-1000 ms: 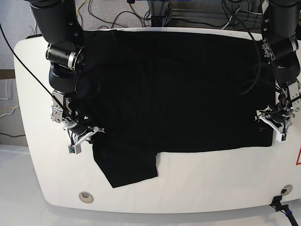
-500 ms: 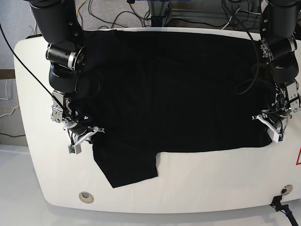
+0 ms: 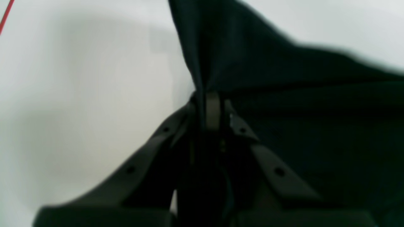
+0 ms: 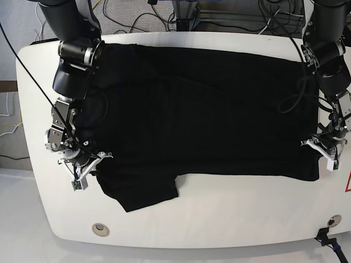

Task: Fold the T-shirt properly
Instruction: 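Lift the grasped hem edge and fold it toward the shoulders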

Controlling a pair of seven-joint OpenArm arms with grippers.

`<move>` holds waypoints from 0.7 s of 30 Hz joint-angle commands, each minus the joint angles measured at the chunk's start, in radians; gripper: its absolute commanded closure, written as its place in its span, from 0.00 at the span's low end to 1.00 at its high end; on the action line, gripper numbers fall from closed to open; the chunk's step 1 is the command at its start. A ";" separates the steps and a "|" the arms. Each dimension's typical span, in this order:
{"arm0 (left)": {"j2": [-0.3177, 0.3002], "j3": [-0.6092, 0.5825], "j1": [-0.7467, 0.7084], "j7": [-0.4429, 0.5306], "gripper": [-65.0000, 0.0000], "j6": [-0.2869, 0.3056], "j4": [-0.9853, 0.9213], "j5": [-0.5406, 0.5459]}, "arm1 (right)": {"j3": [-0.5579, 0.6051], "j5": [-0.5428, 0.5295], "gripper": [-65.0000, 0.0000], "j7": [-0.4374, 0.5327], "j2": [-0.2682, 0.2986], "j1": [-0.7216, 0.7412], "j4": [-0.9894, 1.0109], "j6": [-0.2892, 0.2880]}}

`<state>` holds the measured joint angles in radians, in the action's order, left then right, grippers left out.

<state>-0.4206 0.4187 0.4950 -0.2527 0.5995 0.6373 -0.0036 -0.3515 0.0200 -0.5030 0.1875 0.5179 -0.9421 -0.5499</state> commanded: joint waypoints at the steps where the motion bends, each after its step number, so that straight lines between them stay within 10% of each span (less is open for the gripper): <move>1: -0.027 0.007 0.017 0.019 1.00 -0.014 0.017 0.004 | -0.004 -0.001 1.00 -0.061 0.019 -0.031 -0.147 0.011; 8: -0.028 0.009 -0.114 0.005 1.00 -0.013 0.172 0.007 | -0.004 -0.001 1.00 -0.248 -0.003 -0.176 -0.449 0.011; 21: -0.044 0.136 -0.519 -0.432 1.00 0.099 0.918 0.256 | -0.004 -0.002 1.00 -0.480 -0.049 -0.440 -0.880 0.011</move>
<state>-0.4568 0.5316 -0.0036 -0.6529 0.7128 1.4609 0.2329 -0.3450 -0.0048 -0.9386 0.1425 0.0933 -1.7439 -0.5522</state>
